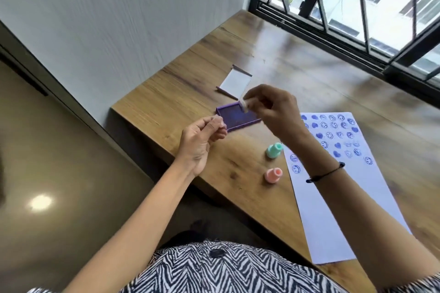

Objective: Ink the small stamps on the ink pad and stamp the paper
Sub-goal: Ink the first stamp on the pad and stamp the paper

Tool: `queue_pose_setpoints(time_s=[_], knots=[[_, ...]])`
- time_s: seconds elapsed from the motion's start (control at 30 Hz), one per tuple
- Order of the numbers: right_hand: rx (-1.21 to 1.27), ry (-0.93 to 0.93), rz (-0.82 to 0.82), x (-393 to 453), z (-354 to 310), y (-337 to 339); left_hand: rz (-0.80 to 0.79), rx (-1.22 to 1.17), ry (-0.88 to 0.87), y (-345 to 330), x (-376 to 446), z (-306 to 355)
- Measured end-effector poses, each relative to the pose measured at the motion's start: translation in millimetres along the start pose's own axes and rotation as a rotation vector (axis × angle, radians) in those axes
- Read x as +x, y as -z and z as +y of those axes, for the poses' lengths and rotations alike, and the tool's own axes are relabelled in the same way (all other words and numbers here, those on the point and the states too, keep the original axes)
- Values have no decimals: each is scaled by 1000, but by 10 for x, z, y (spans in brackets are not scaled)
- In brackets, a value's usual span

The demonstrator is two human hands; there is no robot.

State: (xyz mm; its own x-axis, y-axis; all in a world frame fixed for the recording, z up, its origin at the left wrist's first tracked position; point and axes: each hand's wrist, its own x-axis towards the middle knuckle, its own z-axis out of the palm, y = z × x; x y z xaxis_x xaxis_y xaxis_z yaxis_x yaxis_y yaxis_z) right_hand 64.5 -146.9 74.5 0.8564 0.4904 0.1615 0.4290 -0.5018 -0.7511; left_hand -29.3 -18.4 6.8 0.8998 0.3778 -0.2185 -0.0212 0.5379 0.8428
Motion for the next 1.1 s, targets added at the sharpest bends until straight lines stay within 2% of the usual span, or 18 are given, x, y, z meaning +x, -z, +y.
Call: queue_pose_setpoints(time_s=[0.07, 0.17, 0.33, 0.37, 0.47, 0.5, 0.57, 0.63, 0.77, 0.8, 0.93, 1.03, 1.1], knots=[[-57, 21, 39, 100, 55, 95, 6, 44, -25, 61, -4, -8], [-253, 152, 65, 186, 98, 26, 14, 268, -97, 28, -19, -61], [-612, 286, -223, 239, 194, -279, 72, 708, -275, 8, -120, -146], [-626, 298, -217, 275, 187, -272, 75, 779, -313, 3, -138, -147], [-569, 344, -56, 367, 177, -225, 103, 910, -403, -36, -153, -153], [-597, 336, -81, 351, 178, -247, 109, 945, -425, -50, -147, -157], [-666, 307, -226, 280, 227, -332, 121, 976, -453, -68, -135, -162], [-653, 262, -276, 299, 251, -333, 129, 982, -461, -70, -135, -160], [-556, 271, -95, 416, 220, -226, 134, 1012, -478, -76, -150, -184], [-586, 275, -100, 386, 224, -247, 133, 1008, -483, -72, -159, -177], [-693, 257, -295, 311, 232, -313, 130, 1014, -498, -88, -168, -145], [-598, 281, -173, 445, 201, -209, 128, 1012, -494, -104, -184, -143], [-649, 310, -201, 409, 228, -252, 138, 1019, -511, -107, -179, -133]])
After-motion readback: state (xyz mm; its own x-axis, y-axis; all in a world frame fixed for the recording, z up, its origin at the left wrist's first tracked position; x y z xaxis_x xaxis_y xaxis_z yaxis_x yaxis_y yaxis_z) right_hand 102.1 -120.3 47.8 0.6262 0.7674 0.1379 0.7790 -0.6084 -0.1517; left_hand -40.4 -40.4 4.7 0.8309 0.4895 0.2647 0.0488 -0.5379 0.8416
